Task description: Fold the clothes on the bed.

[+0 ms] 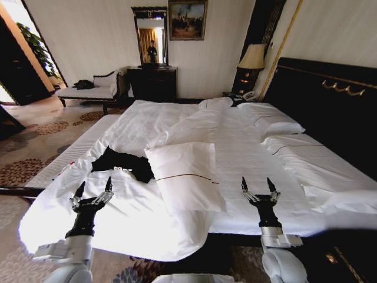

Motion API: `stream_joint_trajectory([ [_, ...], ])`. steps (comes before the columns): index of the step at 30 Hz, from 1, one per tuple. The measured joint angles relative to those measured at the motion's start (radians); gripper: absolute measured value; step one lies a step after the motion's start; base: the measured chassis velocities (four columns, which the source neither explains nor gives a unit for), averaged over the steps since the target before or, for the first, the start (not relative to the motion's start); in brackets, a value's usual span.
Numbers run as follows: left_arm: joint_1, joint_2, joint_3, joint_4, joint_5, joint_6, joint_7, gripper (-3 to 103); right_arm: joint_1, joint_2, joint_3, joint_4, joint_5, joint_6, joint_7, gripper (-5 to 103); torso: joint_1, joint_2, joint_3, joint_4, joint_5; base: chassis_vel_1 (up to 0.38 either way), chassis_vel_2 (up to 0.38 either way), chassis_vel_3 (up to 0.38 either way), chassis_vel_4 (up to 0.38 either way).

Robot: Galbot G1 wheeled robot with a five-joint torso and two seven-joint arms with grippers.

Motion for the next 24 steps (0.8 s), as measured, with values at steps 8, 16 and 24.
stream_joint_trajectory([
  [8, -0.005, 0.003, -0.007, 0.002, -0.001, 0.0, 0.0, 100, 0.012, -0.012, -0.005, -0.016, 0.015, 0.0, -0.005, 100, 0.0, 0.0, 0.0, -0.0001, 0.0002, 0.037, 0.123, -0.033, -0.124],
  [16, -0.006, 0.006, -0.02, 0.007, -0.004, -0.001, 0.0, 100, 0.036, -0.075, -0.058, -0.031, 0.146, -0.022, 0.012, 100, 0.0, 0.0, 0.0, -0.0001, -0.0002, 0.014, 0.119, -0.017, -0.112],
  [24, 0.003, 0.011, -0.039, 0.007, -0.004, -0.001, -0.001, 100, 0.178, -0.308, -0.137, -0.03, 0.584, -0.122, 0.115, 100, 0.0, 0.0, 0.0, 0.0001, 0.0002, -0.001, 0.017, 0.001, -0.017],
])
